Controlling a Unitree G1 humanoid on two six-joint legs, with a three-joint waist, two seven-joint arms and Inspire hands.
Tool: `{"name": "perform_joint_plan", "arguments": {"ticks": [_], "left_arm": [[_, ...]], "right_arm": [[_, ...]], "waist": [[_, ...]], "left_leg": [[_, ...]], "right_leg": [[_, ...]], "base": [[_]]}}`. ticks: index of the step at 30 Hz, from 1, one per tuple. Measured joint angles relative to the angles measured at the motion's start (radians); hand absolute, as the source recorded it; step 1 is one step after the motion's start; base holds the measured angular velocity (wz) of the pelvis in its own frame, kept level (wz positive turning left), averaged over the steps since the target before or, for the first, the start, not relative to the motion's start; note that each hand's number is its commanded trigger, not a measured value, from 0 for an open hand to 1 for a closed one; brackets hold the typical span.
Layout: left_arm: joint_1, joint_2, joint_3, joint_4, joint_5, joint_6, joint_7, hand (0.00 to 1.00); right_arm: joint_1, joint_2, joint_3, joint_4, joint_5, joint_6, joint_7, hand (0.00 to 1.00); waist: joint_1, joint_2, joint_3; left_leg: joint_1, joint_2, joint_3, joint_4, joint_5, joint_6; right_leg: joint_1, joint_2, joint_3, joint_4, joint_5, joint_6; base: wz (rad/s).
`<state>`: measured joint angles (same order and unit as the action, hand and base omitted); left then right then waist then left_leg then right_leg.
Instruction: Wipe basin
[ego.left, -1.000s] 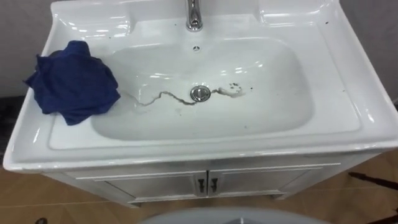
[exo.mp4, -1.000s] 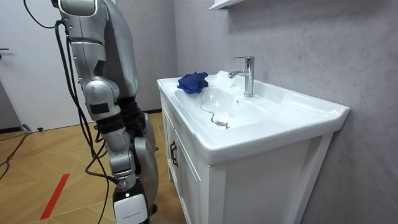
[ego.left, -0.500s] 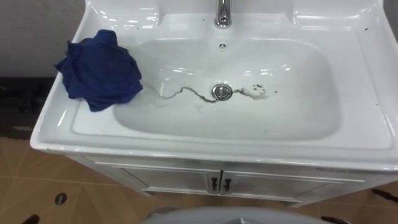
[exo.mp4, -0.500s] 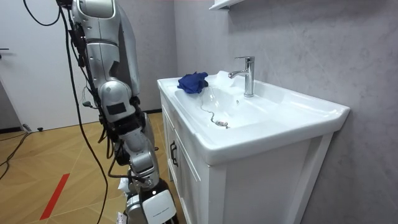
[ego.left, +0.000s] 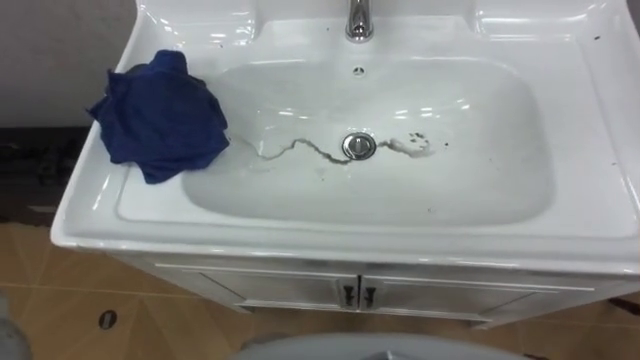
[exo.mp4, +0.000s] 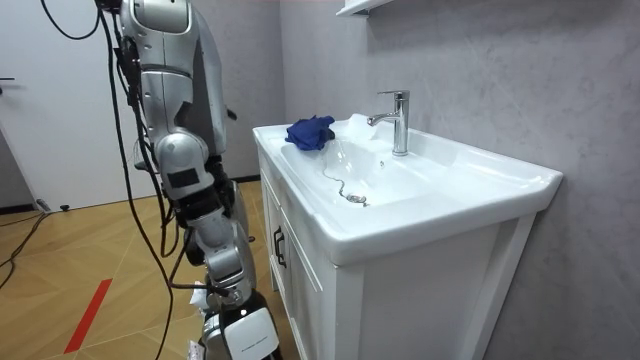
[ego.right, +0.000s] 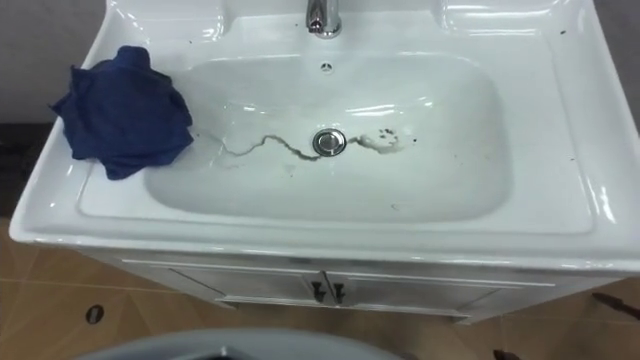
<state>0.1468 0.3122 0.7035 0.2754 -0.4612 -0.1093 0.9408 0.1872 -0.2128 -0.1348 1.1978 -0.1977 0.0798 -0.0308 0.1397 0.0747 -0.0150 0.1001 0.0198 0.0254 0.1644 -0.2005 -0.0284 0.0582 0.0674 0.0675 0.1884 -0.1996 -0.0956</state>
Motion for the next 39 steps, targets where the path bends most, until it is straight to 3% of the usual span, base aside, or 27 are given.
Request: {"name": "perform_joint_plan", "arguments": {"ticks": [5,8,12,18,22,25,30,36,39], "left_arm": [[-0.009,0.001,0.0,-0.145,0.124,-0.001,0.014,0.0],[-0.009,0.001,0.0,-0.208,0.152,-0.002,0.005,0.0],[-0.003,0.0,-0.016,-0.265,0.194,-0.001,-0.034,0.0],[-0.003,-0.004,-0.091,-0.311,0.344,-0.001,-0.127,0.0],[-0.003,-0.008,-0.137,-0.313,0.348,0.002,-0.154,0.0],[0.0,-0.017,-0.181,-0.316,0.395,0.027,-0.183,0.0],[0.0,-0.04,-0.289,-0.327,0.534,0.06,-0.25,0.0],[0.0,-0.094,-0.362,-0.335,0.542,0.065,-0.288,0.0],[-0.001,-0.099,-0.431,-0.335,0.541,0.066,-0.32,0.0]], "right_arm": [[0.007,0.0,0.006,0.004,-0.003,0.004,0.001,0.0],[0.011,0.001,0.005,0.003,-0.013,0.004,0.004,0.0],[0.012,0.006,0.004,0.01,-0.019,0.006,0.03,0.0],[0.014,0.027,0.005,0.012,-0.026,0.008,0.064,0.0],[0.014,0.027,0.006,0.013,-0.026,0.01,0.07,0.0],[0.01,0.029,0.005,0.013,-0.032,0.01,0.069,0.0],[0.007,0.031,0.005,0.01,-0.045,0.025,0.069,0.0],[-0.003,0.033,0.005,0.012,-0.045,0.032,0.076,0.0],[-0.007,0.041,0.006,0.022,-0.044,0.034,0.079,0.0]], "waist": [[-0.003,-0.001,0.0028],[-0.022,0.001,0.018],[-0.054,0.002,0.0243],[-0.073,-0.005,0.0179],[-0.094,-0.003,0.0162],[-0.122,-0.008,0.016],[-0.145,-0.024,0.0185],[-0.19,-0.028,0.0216],[-0.196,-0.033,0.0211]], "left_leg": [[0.002,0.0,0.003,-0.001,0.0,0.0],[0.01,0.0,0.004,-0.003,0.0,0.0],[0.009,0.001,0.004,-0.003,0.0,0.0],[0.01,0.002,0.02,-0.002,0.0,0.0],[0.013,0.001,0.028,-0.003,0.0,0.0],[0.016,0.002,0.028,-0.004,0.0,0.0],[0.032,0.003,0.028,-0.004,0.0,0.0],[0.036,0.004,0.057,-0.004,0.0,0.0],[0.036,0.004,0.058,-0.004,0.0,0.0]], "right_leg": [[0.0,0.0,0.004,0.001,0.0,0.0],[0.008,0.0,0.004,0.0,0.0,0.0],[0.008,0.001,0.009,-0.002,0.0,0.0],[0.001,0.003,0.023,0.001,0.0,0.0],[0.002,0.003,0.036,0.002,0.0,0.0],[0.003,0.004,0.038,0.002,0.0,0.0],[0.012,0.007,0.046,0.014,0.0,0.0],[0.007,0.008,0.065,0.012,0.0,0.001],[0.004,0.009,0.069,0.016,0.0,0.001]], "base": [[-0.01],[0.0],[0.0],[-0.09],[-0.09],[-0.02],[-0.09],[-0.1],[-0.05]]}}
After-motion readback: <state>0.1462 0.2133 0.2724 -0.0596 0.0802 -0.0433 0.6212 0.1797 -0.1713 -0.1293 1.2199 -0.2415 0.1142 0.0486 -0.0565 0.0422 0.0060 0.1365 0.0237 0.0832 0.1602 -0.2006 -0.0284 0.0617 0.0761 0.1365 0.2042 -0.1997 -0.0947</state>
